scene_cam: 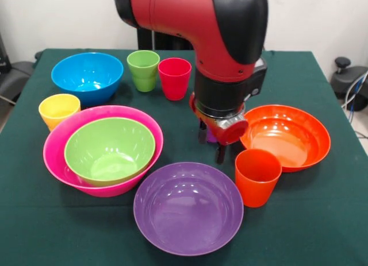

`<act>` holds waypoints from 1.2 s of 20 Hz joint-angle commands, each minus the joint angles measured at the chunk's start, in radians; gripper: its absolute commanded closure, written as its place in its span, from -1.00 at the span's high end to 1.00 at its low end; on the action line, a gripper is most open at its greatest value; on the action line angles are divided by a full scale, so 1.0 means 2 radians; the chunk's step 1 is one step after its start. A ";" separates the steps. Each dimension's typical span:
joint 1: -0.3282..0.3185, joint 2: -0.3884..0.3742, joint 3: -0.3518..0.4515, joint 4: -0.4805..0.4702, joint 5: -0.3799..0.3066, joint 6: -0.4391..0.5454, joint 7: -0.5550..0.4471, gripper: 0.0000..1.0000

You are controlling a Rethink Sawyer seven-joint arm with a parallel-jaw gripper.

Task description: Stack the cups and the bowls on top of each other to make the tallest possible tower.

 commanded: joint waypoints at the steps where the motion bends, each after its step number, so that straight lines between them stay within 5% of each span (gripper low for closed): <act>1: 0.002 -0.006 0.027 0.029 0.014 -0.012 0.080 1.00; 13: -0.039 0.044 0.020 -0.053 0.004 0.015 0.045 1.00; 24: -0.026 0.060 0.026 -0.049 0.014 -0.006 0.067 1.00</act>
